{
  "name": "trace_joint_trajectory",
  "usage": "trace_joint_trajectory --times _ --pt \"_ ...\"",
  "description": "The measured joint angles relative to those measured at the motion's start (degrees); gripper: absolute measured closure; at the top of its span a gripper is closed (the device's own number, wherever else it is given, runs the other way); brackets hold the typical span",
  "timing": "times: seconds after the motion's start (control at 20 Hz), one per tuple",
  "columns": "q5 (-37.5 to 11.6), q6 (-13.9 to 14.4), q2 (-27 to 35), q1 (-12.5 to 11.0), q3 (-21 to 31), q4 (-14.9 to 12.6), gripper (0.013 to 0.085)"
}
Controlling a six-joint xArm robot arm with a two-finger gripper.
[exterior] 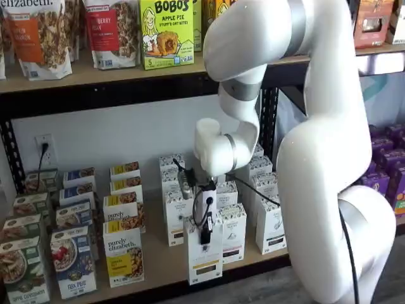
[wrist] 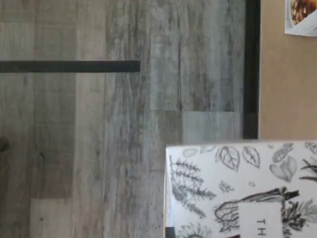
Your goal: Pick up the white box with a yellow strip in the middle, on the bottom shelf, the fourth box from the left
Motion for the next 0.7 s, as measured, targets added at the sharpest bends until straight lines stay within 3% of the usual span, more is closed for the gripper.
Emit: trace_joint_trajectory --times 0.25,0.45,0.7 --pt "0.65 0.59 -6.24 -0.05 4.48 -0.59 0.053" --pt "2.63 3.21 -11.14 -0.19 6.77 -3.47 0.053" --pt "7.62 3.53 -17.18 0.18 8.24 -3.31 0.053"
